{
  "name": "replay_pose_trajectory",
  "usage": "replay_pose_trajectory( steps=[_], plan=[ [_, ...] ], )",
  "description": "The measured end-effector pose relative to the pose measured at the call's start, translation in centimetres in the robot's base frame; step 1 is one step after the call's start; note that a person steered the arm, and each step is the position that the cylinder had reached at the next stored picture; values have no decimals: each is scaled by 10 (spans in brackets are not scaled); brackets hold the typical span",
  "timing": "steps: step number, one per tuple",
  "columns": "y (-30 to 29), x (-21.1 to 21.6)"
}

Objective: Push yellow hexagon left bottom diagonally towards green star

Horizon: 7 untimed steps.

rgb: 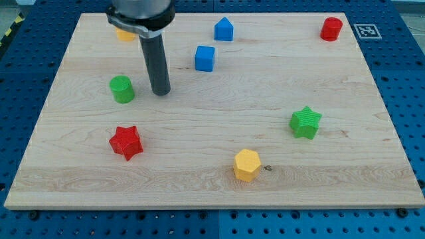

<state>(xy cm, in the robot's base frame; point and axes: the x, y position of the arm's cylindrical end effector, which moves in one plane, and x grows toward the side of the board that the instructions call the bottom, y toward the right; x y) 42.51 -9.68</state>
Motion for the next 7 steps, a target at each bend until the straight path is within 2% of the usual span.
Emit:
replay_pose_trajectory(
  steps=[2, 4, 6, 7],
  plan=[
    [-5, 7],
    [-20, 33],
    [-33, 30],
    [-46, 6]
  ],
)
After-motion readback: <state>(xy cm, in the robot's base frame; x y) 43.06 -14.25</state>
